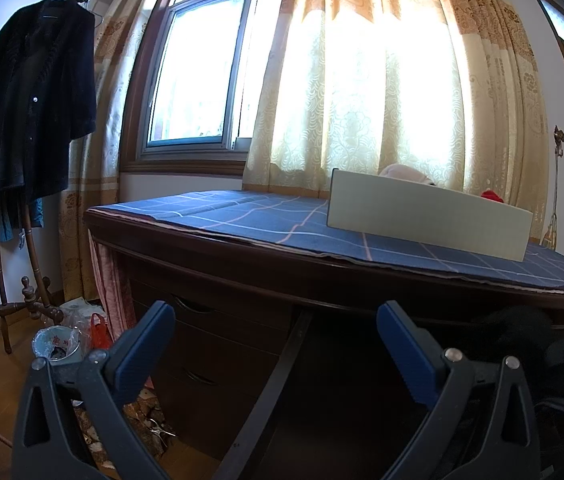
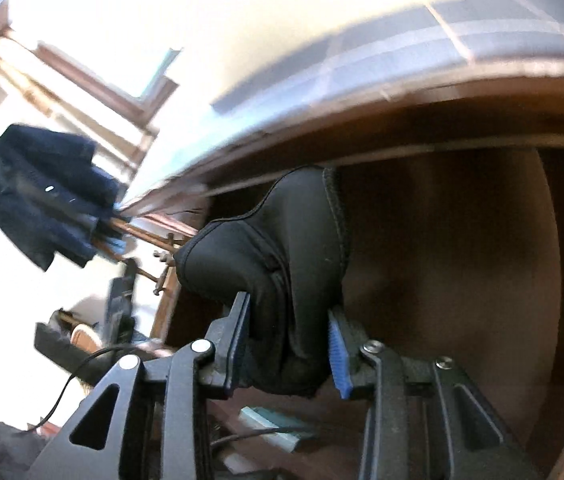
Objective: Take underwear out of drawer
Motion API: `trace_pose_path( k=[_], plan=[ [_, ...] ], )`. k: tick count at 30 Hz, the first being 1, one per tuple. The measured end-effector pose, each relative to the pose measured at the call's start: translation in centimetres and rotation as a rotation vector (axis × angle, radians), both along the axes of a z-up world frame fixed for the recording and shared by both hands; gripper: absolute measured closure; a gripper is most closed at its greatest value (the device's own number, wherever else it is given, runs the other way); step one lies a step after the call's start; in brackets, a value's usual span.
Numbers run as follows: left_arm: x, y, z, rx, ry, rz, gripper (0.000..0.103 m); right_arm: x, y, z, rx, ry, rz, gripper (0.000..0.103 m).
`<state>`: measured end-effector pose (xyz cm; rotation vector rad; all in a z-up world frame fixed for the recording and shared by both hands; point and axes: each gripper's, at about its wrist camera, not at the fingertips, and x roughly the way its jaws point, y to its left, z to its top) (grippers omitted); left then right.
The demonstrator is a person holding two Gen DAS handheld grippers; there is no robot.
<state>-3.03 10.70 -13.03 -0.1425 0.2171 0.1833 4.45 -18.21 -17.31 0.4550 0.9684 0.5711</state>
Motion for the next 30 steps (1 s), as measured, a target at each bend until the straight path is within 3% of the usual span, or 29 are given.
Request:
trace_pose_path(
  k=[8, 19, 23, 30],
  plan=[
    [0.0, -0.1, 0.0, 0.005, -0.001, 0.002, 0.0, -2.0, -0.9, 6.3, 0.063, -0.196, 0.057, 0.065],
    [-0.1, -0.3, 0.0, 0.016, -0.007, 0.0, 0.0, 1.2, -1.1, 15.2, 0.121, -0.409, 0.024, 0.065],
    [0.0, -0.4, 0.1, 0.023, -0.01, -0.001, 0.0, 3.2, -0.9, 17.7, 0.156, -0.443, 0.008, 0.065],
    [-0.1, -0.5, 0.0, 0.03, -0.013, -0.003, 0.0, 7.4, -1.4, 19.2, 0.202, -0.457, -0.045, 0.065]
  ],
)
